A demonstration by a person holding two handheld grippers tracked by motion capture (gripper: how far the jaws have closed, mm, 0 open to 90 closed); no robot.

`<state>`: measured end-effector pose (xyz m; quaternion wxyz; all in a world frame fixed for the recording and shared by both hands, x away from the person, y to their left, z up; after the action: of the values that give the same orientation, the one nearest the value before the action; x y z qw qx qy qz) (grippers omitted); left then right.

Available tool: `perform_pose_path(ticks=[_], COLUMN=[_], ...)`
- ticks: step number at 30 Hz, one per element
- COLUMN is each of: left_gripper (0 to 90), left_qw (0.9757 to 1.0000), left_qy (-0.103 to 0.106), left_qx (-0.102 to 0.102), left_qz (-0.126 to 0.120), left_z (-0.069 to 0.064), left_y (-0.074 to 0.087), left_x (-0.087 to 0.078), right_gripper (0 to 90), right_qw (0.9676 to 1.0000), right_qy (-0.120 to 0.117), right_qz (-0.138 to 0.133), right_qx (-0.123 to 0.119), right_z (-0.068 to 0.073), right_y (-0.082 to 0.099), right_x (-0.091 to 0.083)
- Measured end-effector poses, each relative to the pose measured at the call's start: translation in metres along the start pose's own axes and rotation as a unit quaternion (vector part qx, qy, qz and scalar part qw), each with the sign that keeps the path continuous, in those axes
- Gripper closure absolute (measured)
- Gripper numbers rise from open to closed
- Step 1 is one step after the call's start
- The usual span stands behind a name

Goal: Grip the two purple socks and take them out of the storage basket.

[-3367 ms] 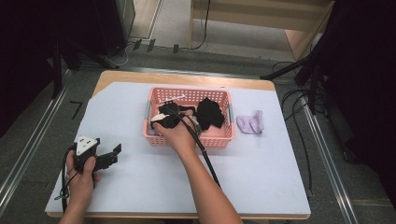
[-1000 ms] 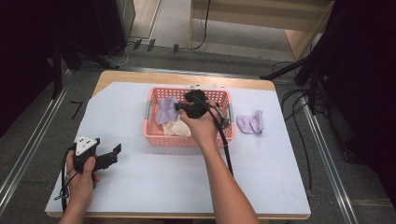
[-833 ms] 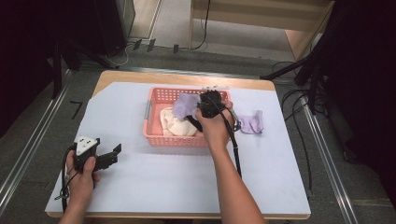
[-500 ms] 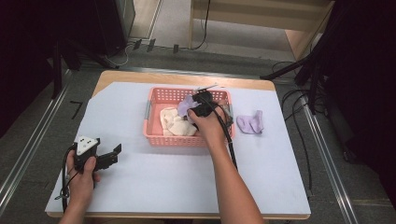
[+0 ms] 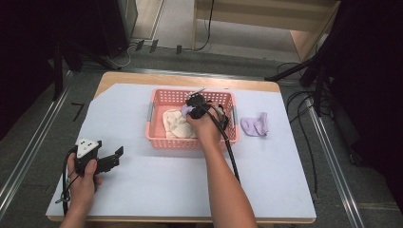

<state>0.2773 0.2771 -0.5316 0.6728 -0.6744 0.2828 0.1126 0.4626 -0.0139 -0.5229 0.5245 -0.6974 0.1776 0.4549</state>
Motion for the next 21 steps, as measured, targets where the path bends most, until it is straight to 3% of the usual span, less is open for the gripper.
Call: perform_pose_path(ticks=[2, 5, 8, 12, 17, 18, 21], left_gripper=[16.6, 16.6, 16.6, 16.6, 16.6, 16.6, 16.6], left_qw=[1.0, 1.0, 1.0, 1.0, 1.0, 1.0, 1.0], left_qy=[0.0, -0.001, -0.002, -0.002, -0.003, -0.003, -0.003], left_qx=[0.0, 0.001, 0.002, 0.003, 0.002, 0.002, 0.004], left_qz=[0.0, 0.0, 0.0, 0.0, 0.001, 0.001, 0.0], left_z=[0.0, 0.0, 0.0, 0.0, 0.0, 0.0, 0.0], left_y=[0.0, 0.0, 0.0, 0.0, 0.0, 0.0, 0.0], left_x=[0.0, 0.0, 0.0, 0.0, 0.0, 0.0, 0.0], right_gripper=[78.6, 79.7, 79.8, 79.7, 79.7, 79.7, 79.7], right_qw=[0.9999, 0.999, 0.994, 0.9837, 0.9716, 0.9716, 0.9612], right_qy=[-0.01, -0.019, -0.045, -0.074, -0.082, -0.082, -0.093], right_qz=[-0.008, -0.039, -0.091, -0.151, -0.214, -0.214, -0.252], right_qx=[0.01, 0.012, 0.043, 0.065, 0.06, 0.06, 0.064], right_z=[-0.002, -0.003, -0.006, -0.009, -0.01, -0.01, -0.014], right_y=[-0.001, -0.003, -0.007, -0.009, -0.011, -0.011, -0.012], right_x=[-0.006, -0.012, -0.024, -0.039, -0.055, -0.055, -0.068])
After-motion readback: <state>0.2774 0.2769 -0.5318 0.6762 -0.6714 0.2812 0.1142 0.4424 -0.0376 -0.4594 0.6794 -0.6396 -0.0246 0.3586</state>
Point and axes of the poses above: each handheld gripper's, and its own axes: x roughly forward along the jaws, y roughly out of its underside, z roughly to its left, the point moved 5 cm from there along x, roughly forward along the jaws, and after that the axes turned 1 degree about y, right-handed, at the moved point
